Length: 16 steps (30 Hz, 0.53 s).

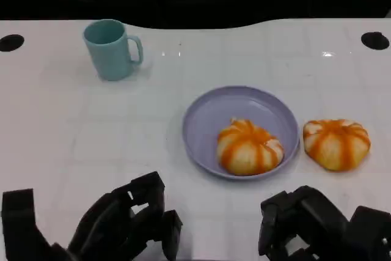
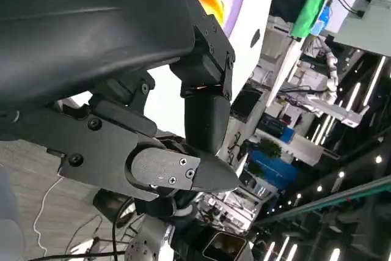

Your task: Grasp the bread from the table and place it into the plate.

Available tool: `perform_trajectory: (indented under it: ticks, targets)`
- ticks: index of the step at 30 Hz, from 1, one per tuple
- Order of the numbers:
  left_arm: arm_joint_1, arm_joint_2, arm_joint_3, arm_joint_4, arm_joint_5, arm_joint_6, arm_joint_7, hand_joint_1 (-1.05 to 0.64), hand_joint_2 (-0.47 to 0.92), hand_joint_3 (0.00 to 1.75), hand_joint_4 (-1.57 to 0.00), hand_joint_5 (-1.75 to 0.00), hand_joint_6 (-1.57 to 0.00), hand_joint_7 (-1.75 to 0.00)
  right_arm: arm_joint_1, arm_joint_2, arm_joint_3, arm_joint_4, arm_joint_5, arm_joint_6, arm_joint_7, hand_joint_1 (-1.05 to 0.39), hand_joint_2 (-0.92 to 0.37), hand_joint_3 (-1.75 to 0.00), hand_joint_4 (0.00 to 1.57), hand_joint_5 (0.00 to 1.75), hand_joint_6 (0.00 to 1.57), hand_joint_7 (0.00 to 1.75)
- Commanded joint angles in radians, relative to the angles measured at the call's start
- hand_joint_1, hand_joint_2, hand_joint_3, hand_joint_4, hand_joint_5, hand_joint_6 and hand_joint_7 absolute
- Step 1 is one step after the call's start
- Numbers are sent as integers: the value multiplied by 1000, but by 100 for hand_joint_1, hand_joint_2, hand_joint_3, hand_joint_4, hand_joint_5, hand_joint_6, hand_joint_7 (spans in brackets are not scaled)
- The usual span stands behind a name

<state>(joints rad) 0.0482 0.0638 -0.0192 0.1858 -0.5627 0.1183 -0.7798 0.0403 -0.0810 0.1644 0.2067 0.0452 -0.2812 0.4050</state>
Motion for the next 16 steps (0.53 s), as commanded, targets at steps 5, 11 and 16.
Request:
perform_trajectory:
  ticks: [5,11,16]
  targets:
    - [-23,7,13,19,6,11,-37,-67,92,20,-88,-175,-67,-175,-10,-13,-12,24,4,-38,9,-105,-16,-131,154,130,157,104]
    - [-23,4,17,14,11,20,-31,-66,92,20,-90,-175,-68,-175,-9,-13,-12,26,-1,-40,5,-105,-18,-130,154,130,157,106]
    - [-22,4,20,10,13,20,-33,-67,92,20,-90,-175,-68,-175,-3,-17,-8,9,-15,-32,-4,-105,-19,-129,153,130,157,106]
